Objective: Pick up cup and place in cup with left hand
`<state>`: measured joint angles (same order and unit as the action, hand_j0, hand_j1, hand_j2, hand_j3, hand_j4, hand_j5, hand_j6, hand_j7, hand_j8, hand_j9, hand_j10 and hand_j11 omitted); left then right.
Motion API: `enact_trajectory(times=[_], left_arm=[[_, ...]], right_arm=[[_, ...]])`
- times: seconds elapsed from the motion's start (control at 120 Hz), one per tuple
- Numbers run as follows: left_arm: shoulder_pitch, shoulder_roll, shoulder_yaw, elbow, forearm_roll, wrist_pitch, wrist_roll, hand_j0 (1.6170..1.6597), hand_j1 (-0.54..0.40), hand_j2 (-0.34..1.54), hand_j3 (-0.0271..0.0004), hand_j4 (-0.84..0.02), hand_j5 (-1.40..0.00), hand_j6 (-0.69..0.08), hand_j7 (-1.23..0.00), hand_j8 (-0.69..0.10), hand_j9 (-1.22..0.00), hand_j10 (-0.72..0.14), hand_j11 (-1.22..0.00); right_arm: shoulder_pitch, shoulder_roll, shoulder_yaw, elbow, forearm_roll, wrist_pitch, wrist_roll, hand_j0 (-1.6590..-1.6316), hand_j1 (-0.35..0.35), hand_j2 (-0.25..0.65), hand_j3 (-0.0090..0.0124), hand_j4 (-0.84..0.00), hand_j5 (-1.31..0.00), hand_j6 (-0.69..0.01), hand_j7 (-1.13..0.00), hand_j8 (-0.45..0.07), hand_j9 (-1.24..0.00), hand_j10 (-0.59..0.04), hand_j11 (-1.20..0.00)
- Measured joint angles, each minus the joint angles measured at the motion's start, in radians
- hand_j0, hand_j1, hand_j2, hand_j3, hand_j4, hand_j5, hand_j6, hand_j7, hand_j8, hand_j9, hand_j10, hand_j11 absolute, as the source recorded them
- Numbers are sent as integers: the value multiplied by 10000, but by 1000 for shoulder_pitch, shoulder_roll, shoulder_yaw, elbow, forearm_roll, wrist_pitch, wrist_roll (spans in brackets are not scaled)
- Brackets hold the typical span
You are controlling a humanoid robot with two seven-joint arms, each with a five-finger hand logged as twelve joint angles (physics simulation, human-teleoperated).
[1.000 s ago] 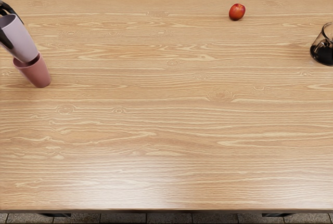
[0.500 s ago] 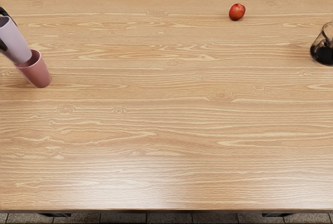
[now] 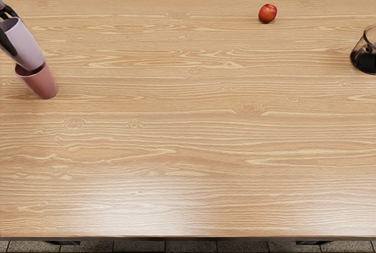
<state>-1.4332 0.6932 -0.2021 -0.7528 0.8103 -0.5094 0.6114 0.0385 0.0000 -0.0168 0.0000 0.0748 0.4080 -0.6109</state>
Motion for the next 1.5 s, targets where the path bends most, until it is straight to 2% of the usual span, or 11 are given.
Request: enact_trajectory(times=[0.175,0.433,0.8,0.908,0.967,1.033,1.083,1.142,1.233,1.4,1.5], left_arm=[[1,5,2,6,3,3,0,16489,-2421,2745,0,-2301,-9903,-869,-9428,-1509,-9422,-4016,-9364],[-5,6,2,6,-3,0,0,16480,-1439,1001,1,-2350,-10241,-907,-9660,-1772,-9633,-4119,-9423],[-24,10,28,5,0,-2,0,16482,-2008,1861,1,-2074,-10127,-660,-9553,-2033,-9817,-4219,-9585],[-24,11,50,3,4,-4,0,16491,-2966,3843,1,-2356,-9864,-519,-9511,-2283,-9796,-4521,-9656],[-25,23,57,0,-1,-5,0,16495,-2361,4221,1,-2769,-9858,-1289,-9692,-2041,-9878,-4517,-9743],[-25,23,61,-4,-6,-8,0,16520,-2047,4020,2,-3260,-9992,-1200,-9794,-3072,-9836,-5125,-9690],[-25,23,62,-5,-7,-8,0,16552,-2382,6755,2,-3305,-9885,-1560,-9711,-3104,-9783,-5128,-9608],[-25,20,63,-6,-8,-9,0,16530,-2301,6435,2,-2439,-9964,-1233,-9734,-2692,-9839,-4912,-9732],[-25,17,62,-7,-5,-6,0,16524,-1342,5161,1,-3396,-10087,-1860,-9944,-3020,-9802,-5625,-9760],[-27,14,61,-7,-5,-12,1,16496,-1322,4575,1,-2750,-10966,-1162,-10645,-2767,-10172,-5442,-9788],[-29,14,54,-6,-8,0,1,16517,-549,3277,1,-3679,-9451,-1936,-9173,-3805,-8626,-5156,-8381]], right_arm=[[1,0,0,0,0,0,0,-16581,-3491,1,0,-3,-1,-5,0,-4,0,-3,0],[1,0,0,0,0,0,0,-16581,-3491,0,0,-2,0,-5,0,-4,0,-3,0],[1,0,0,0,0,0,0,-16581,-3491,0,0,-2,0,-4,0,-4,0,-3,0],[1,0,0,0,0,0,0,-16581,-3491,2,0,-2,0,-4,0,-3,0,-2,0],[1,0,0,0,0,0,0,-16581,-3491,2,0,-2,0,-4,0,-4,0,-2,0],[1,0,0,0,0,0,0,-16581,-3491,2,0,-2,0,-4,0,-4,0,-3,0],[1,0,0,0,0,0,0,-16581,-3491,2,0,-2,0,-4,0,-4,0,-3,0],[1,0,0,0,0,0,0,-16581,-3491,1,0,-2,0,-4,0,-4,0,-3,0],[1,0,0,0,0,0,0,-16581,-3491,1,0,-2,0,-5,0,-4,0,-3,0],[1,0,0,0,0,0,0,-16581,-3491,0,0,-2,0,-5,0,-4,0,-4,0],[1,0,0,0,0,0,0,-16581,-3491,0,0,-2,0,-5,0,-4,0,-4,0]])
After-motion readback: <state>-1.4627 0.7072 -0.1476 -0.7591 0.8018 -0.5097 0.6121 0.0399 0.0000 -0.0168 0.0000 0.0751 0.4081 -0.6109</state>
